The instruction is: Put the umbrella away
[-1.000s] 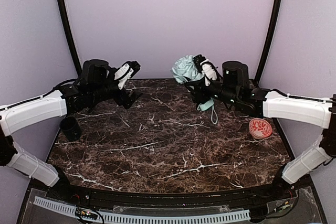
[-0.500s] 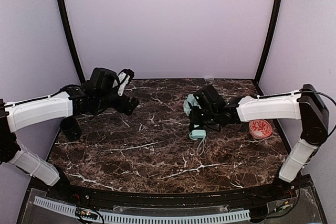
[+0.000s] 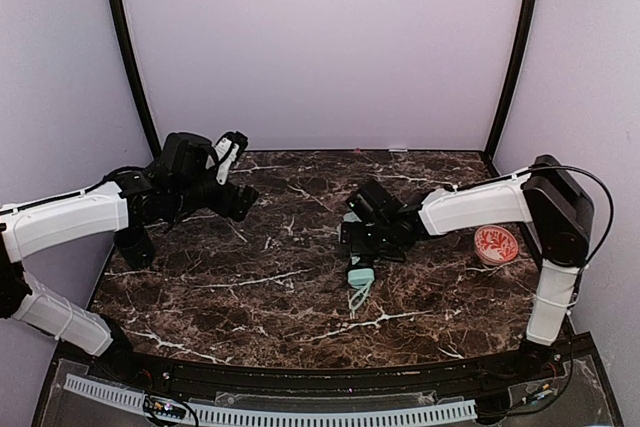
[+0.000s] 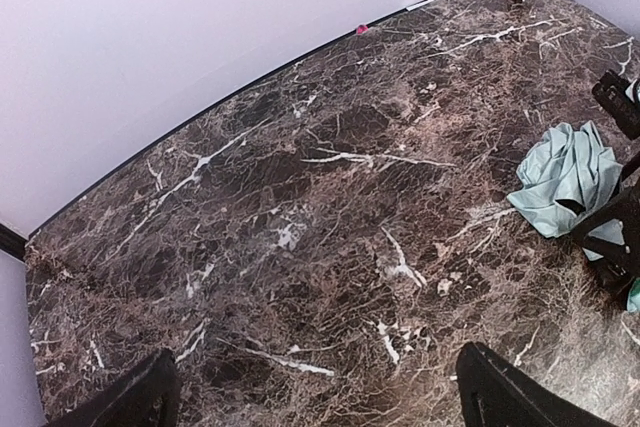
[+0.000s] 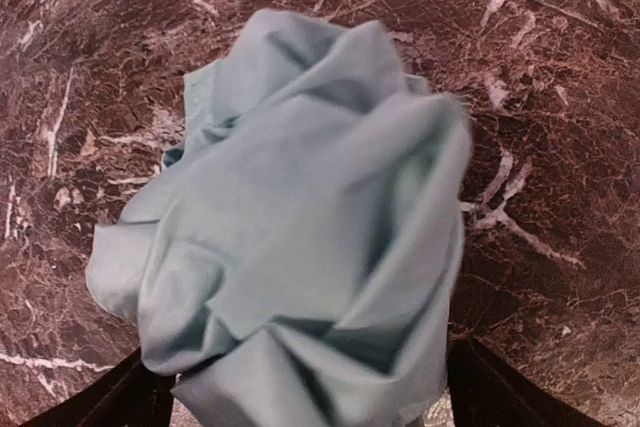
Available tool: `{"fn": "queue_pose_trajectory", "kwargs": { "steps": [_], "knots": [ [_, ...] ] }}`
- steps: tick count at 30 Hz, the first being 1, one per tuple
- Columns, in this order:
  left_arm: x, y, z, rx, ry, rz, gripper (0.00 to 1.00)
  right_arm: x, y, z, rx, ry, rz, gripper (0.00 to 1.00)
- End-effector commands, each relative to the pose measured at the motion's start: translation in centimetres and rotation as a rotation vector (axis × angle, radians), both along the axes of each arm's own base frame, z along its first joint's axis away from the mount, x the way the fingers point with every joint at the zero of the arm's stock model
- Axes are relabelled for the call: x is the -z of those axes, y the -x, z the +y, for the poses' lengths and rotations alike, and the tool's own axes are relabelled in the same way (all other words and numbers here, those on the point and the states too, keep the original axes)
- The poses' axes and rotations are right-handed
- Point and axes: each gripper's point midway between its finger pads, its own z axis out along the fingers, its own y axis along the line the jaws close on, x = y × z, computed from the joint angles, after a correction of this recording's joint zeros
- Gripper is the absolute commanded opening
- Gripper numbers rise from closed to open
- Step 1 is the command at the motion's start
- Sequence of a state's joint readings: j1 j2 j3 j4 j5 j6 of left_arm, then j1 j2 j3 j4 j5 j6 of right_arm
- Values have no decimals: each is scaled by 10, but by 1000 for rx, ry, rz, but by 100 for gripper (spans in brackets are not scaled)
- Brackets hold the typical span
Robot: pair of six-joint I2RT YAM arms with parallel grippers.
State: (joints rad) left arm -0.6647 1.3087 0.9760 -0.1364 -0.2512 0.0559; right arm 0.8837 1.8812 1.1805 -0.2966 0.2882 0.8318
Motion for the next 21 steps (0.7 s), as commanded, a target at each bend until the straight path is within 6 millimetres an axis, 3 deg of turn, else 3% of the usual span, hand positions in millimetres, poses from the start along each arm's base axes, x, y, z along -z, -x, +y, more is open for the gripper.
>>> {"fn": "queue_pose_trajectory", "kwargs": {
  "steps": [1, 6, 10, 12, 16, 19, 21],
  "knots": [
    [-4, 0, 2, 7, -2, -21, 99, -54, -7, 7, 11, -89, -95, 100],
    [1, -1, 2, 13, -16, -15, 99, -107, -11, 5, -78, -84, -173, 100],
    [2, -2, 5, 0, -33, -23, 99, -139, -24, -24, -88, -61, -232, 100],
    [2, -4, 7, -7, -33, -28, 99, -168, -29, -45, -84, -95, -314, 100],
    [-1, -8, 14, -31, -18, -41, 99, -192, -47, -108, -31, -106, -463, 100],
    [-5, -20, 33, -99, 21, -49, 99, -205, -66, -182, 91, -75, -567, 100],
    [-3, -30, 54, -163, 56, -44, 99, -204, -69, -223, 154, -70, -604, 100]
  ]
}}
